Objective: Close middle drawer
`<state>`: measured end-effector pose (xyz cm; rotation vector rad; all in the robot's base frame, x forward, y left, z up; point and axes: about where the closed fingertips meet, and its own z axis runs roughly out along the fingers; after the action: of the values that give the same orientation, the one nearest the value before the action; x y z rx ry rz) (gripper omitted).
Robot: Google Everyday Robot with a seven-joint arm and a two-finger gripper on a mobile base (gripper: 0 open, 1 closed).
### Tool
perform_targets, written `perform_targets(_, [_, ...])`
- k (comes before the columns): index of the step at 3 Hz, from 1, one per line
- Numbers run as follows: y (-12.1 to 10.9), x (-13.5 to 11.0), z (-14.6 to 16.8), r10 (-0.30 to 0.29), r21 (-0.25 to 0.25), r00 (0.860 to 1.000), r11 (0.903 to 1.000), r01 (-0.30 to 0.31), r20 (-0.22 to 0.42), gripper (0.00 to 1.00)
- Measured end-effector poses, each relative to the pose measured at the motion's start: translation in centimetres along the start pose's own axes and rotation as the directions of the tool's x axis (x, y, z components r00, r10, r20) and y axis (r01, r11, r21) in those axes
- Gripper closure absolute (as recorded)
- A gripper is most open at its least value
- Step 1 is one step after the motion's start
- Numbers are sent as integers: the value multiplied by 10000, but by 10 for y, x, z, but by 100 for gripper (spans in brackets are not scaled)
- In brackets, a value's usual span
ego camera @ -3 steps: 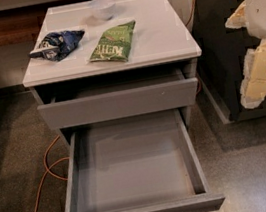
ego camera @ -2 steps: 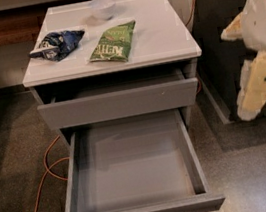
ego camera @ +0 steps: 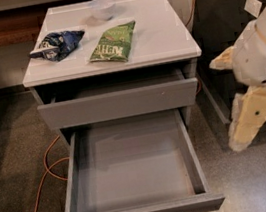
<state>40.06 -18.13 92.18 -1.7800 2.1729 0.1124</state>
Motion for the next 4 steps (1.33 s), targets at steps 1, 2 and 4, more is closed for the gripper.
perform_targets(1, [22, -5, 57, -202, -211, 9986, 9996, 212, 495, 0])
perform_targets(2, [27, -8, 110, -324, -177, 9944, 9993, 344, 1004, 0])
perform_targets(4, [37, -3, 176, -746, -175, 9823, 9967, 788, 1719, 0])
